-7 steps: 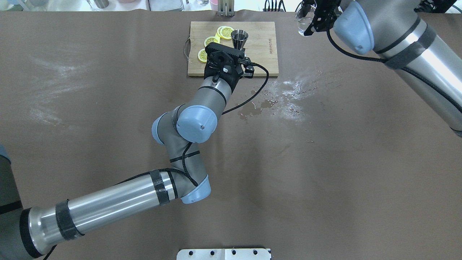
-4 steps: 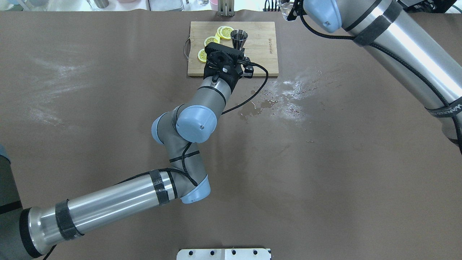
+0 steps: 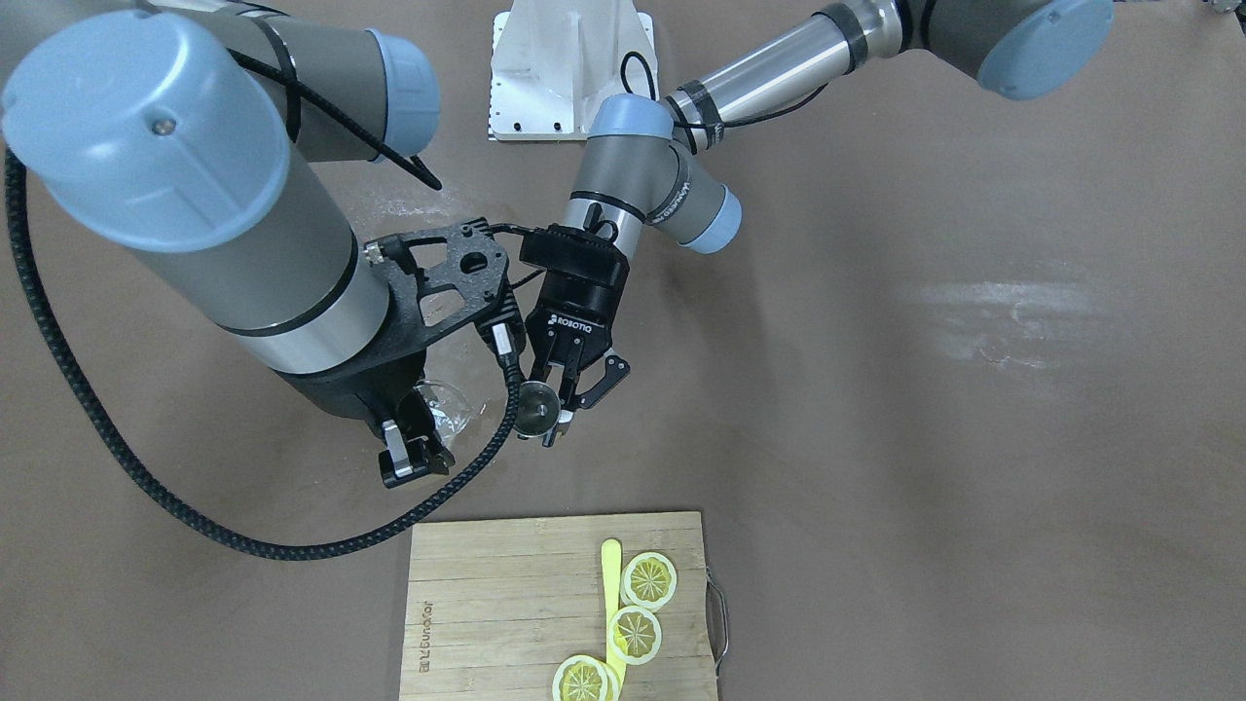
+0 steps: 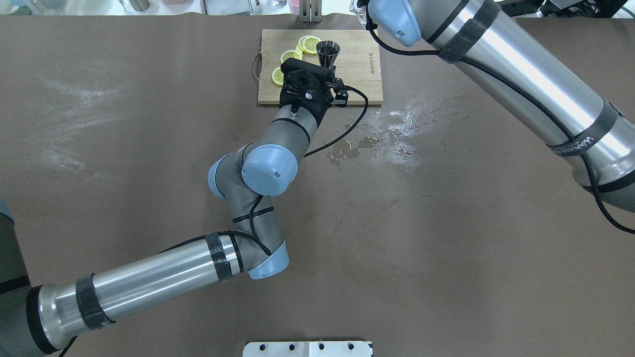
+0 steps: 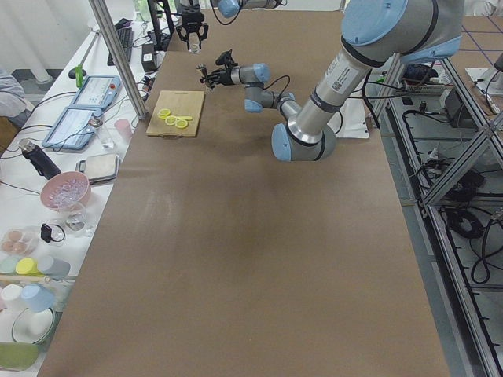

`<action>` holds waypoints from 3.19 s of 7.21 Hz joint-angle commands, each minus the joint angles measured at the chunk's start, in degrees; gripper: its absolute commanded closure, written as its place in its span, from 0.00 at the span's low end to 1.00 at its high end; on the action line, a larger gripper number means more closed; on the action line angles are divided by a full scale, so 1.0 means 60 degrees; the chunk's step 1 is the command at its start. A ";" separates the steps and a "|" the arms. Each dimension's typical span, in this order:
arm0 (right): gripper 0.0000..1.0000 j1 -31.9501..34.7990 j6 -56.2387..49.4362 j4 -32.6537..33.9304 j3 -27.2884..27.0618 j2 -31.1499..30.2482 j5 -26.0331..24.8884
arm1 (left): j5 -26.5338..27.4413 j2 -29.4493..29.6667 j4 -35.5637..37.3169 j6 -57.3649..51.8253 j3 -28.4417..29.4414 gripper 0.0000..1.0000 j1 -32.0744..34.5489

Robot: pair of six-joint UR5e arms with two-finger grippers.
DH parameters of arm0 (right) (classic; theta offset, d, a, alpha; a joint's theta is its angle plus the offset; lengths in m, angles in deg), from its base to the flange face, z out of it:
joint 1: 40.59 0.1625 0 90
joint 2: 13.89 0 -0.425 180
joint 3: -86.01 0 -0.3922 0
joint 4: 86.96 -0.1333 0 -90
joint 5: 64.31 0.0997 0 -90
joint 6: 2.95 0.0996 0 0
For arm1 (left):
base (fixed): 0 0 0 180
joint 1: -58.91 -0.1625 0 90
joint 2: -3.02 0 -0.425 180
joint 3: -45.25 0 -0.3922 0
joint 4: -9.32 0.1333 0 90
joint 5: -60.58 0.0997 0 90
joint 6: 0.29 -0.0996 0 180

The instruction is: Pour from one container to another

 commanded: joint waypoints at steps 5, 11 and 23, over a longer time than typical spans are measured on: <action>1.00 -0.0493 -0.0388 0.1160 0.0693 0.0830 -0.1163 | 0.0000 -0.0024 0.0000 0.0000 0.0000 1.00 0.0001; 1.00 -0.1109 -0.1016 0.2478 0.0999 0.1518 -0.2586 | 0.0000 -0.0039 0.0000 0.0000 0.0000 1.00 -0.0014; 1.00 -0.1988 -0.1999 0.3417 0.2770 0.2763 -0.4901 | 0.0000 -0.0039 -0.0015 0.0000 0.0000 1.00 0.0001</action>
